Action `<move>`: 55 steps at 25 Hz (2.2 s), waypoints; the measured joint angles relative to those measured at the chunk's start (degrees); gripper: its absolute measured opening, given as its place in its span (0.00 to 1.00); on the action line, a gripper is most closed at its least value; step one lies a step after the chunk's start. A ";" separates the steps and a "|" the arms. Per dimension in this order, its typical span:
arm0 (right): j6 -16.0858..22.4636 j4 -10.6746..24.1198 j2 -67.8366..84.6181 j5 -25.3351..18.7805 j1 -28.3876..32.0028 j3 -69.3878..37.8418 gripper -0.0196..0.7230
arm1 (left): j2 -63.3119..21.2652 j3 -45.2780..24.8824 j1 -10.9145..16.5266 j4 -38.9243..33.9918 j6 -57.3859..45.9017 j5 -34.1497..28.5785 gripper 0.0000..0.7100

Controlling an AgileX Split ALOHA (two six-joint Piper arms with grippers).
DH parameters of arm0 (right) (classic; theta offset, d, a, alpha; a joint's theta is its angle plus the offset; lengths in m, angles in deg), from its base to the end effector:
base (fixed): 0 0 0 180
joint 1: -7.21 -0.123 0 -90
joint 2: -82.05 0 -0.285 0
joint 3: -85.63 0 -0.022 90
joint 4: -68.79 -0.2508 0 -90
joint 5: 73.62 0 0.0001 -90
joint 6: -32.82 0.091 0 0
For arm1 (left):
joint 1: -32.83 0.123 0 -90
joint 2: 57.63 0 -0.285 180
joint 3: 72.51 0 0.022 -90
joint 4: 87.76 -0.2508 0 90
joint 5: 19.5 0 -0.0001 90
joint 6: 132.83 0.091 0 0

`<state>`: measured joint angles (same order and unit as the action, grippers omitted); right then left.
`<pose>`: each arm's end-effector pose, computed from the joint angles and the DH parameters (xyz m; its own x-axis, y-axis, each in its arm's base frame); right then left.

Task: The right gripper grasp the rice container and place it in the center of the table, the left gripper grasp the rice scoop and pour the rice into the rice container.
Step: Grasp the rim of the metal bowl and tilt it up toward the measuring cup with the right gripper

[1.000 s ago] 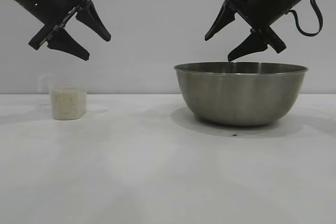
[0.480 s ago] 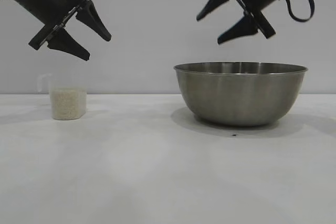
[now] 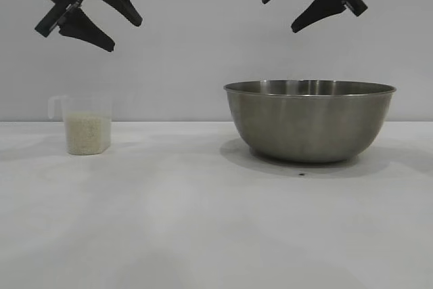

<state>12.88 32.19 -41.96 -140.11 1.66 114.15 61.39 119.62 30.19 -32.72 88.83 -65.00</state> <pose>0.4339 0.0922 0.2870 -0.8972 -0.1376 -0.4196 -0.3477 0.8060 0.4791 0.4319 -0.0732 0.2663 -0.7568 -0.0134 -0.6536 0.3903 0.7928 -0.4682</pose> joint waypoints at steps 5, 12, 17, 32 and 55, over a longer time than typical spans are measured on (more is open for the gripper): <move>1.64 4.92 0.82 -3.70 1.93 0.00 0.61 | -2.52 0.00 0.00 -0.63 -2.13 -0.58 0.58; 4.01 9.63 0.82 -4.18 5.07 0.00 0.61 | -3.97 0.00 0.00 -0.63 -2.75 -1.98 0.58; 4.27 11.74 0.82 -4.28 6.30 0.00 0.61 | -3.97 0.00 0.00 -0.63 -2.94 -2.10 0.58; 4.27 12.47 -4.32 -4.17 6.28 -1.92 0.61 | -3.97 0.00 0.00 -0.63 -3.05 -2.10 0.58; 5.87 7.83 -13.70 -3.59 6.28 -1.92 0.38 | -3.97 0.00 0.00 -0.63 -3.20 -1.06 0.58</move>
<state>18.75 40.02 -55.66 -143.69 7.94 112.23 57.42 119.62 30.19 -33.35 85.64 -66.07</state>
